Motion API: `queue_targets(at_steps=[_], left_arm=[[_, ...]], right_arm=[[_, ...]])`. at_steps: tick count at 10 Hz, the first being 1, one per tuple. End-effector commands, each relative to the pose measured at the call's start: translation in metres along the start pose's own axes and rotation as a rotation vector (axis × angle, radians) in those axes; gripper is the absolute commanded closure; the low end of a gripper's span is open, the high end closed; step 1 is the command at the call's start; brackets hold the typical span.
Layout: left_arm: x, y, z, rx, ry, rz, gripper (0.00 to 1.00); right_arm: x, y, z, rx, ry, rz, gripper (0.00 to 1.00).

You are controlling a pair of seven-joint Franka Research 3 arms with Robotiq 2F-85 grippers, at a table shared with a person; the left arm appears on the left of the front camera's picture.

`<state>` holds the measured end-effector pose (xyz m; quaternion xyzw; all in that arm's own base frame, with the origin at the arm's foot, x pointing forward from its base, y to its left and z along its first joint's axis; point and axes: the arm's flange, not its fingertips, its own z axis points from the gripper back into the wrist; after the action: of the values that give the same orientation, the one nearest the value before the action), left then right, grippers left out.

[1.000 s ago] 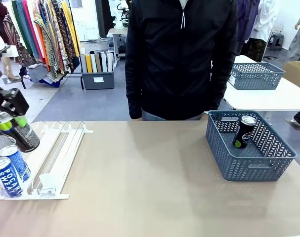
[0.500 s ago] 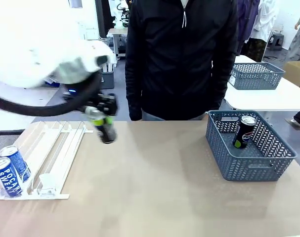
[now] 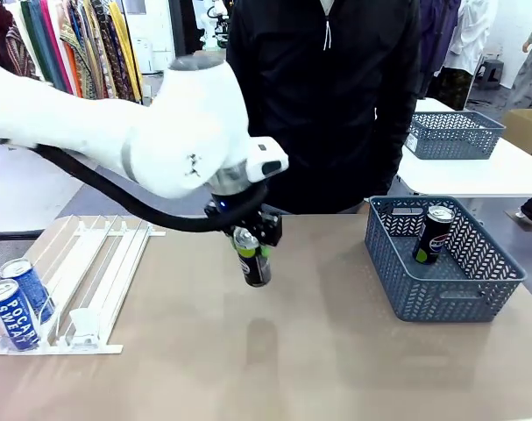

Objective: Retrieve and store the cans from the dispenser.
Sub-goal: Pick up the last remaining can from one row of the Automatic Can Dispenser and place it in the middle of the table.

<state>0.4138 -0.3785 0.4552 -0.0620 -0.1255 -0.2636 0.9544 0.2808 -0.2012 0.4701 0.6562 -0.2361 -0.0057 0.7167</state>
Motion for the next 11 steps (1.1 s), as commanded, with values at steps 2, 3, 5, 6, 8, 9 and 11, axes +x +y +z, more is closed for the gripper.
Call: queue_targets(at_steps=[2, 3, 5, 6, 8, 9, 11], left_arm=[[0.016, -0.011, -0.024, -0.009, 0.003, -0.100, 1.00], [0.018, -0.013, -0.039, -0.018, 0.040, -0.102, 1.00], [0.018, -0.011, -0.055, -0.011, 0.082, -0.092, 1.00], [0.020, -0.010, -0.061, -0.008, 0.095, -0.097, 1.00], [0.018, -0.012, -0.064, -0.003, 0.104, -0.095, 0.57], [0.020, -0.012, -0.065, 0.007, 0.105, -0.099, 0.00], [0.018, -0.013, -0.063, 0.023, 0.108, -0.097, 0.00]], right_arm=[[0.002, 0.002, 0.001, 0.012, -0.004, 0.023, 0.00], [0.002, 0.002, 0.001, 0.012, -0.004, 0.023, 0.00], [0.002, 0.002, 0.001, 0.012, -0.004, 0.023, 0.00], [0.002, 0.002, 0.001, 0.012, -0.004, 0.023, 0.00], [0.002, 0.002, 0.001, 0.012, -0.004, 0.023, 0.00], [0.002, 0.002, 0.001, 0.012, -0.004, 0.023, 0.00], [0.002, 0.002, 0.001, 0.012, -0.004, 0.023, 0.00]])
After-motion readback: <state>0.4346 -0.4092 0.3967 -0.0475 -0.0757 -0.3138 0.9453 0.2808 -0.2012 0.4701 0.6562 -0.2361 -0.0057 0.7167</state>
